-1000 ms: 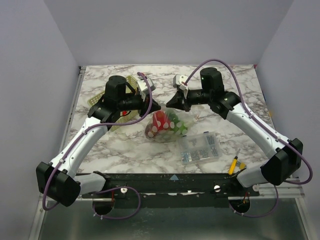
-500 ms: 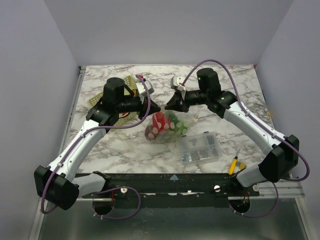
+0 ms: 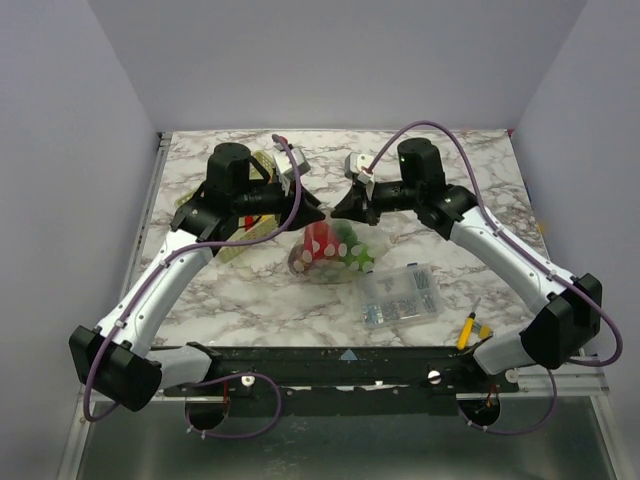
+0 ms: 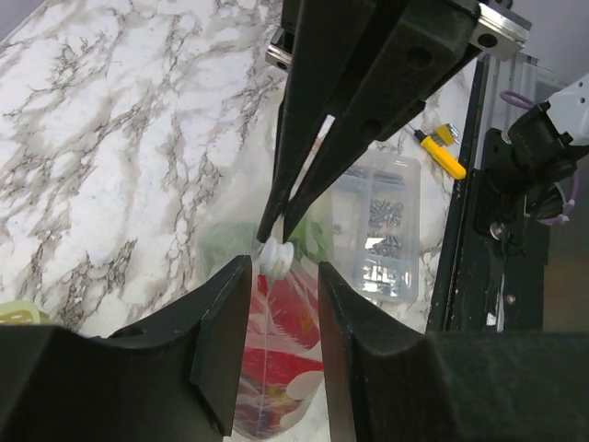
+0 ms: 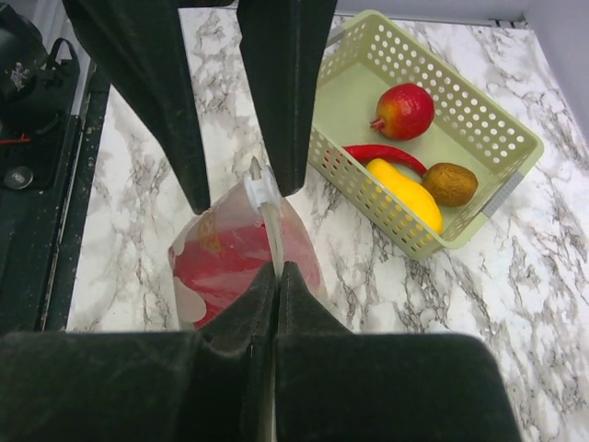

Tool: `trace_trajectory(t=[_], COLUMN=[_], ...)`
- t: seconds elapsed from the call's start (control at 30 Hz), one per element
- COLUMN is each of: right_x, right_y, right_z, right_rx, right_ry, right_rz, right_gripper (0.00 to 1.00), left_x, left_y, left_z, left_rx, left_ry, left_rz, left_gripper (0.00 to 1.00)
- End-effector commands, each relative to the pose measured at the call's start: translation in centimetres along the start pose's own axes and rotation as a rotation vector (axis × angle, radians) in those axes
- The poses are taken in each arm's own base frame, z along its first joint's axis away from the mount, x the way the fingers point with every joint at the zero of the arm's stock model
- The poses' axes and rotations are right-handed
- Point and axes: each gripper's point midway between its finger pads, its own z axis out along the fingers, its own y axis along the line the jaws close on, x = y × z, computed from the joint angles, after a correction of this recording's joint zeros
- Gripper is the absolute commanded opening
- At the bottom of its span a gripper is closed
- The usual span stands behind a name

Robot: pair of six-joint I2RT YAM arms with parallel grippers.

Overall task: Place the food in the zip-top bag and seal the zipper
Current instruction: Adjust the zipper food storage bag at the center of the board, then zip the zipper food storage bag at the center of the board.

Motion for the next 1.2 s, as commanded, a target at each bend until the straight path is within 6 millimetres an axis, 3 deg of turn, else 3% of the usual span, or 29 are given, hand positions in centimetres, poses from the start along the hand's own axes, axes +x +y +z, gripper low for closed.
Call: trace_trajectory(t=[0.0,0.2,0.43,0.63,0.83,1.17], right_x=[-2.2,-2.0,-2.3,-2.2,-2.0,-1.7], right_y=[-0.4,-0.5,-0.5,-0.2,-0.1,0.2], right_z=[-1.2,-1.0,-0.9,-0.7,-0.5,-0.3], right_rx=[0.063,0.11,0.118,0.11,0.101,0.086], right_ry=[-0.03,0.072,0.077,0.08,0.087,0.101], right_rz=[-0.073,-0.109,-0.113,-0.118,-0.121,-0.121], right_gripper=[0.0,0.0,0.01,0.01,0.0,0.0], left_x=[-0.9,-1.4,-3.1,-2.2,-2.3,-2.3], left_y=[0.0,-0.2,-0.4,-1.9,-2.3,-1.4], left_z=[-0.5,-1.2,-2.2,-2.4,-2.3,-0.9], left_rx=[-0.056,-0.137,-0.226,-0.134,-0.093,-0.054], left_ry=[0.015,0.044,-0.131,-0.112,-0.08,-0.028], left_rz=[-0.014,0.092,0.386,0.571,0.615,0.627], left_gripper=[0.37,0.49,0.45,0.44,0.34,0.41])
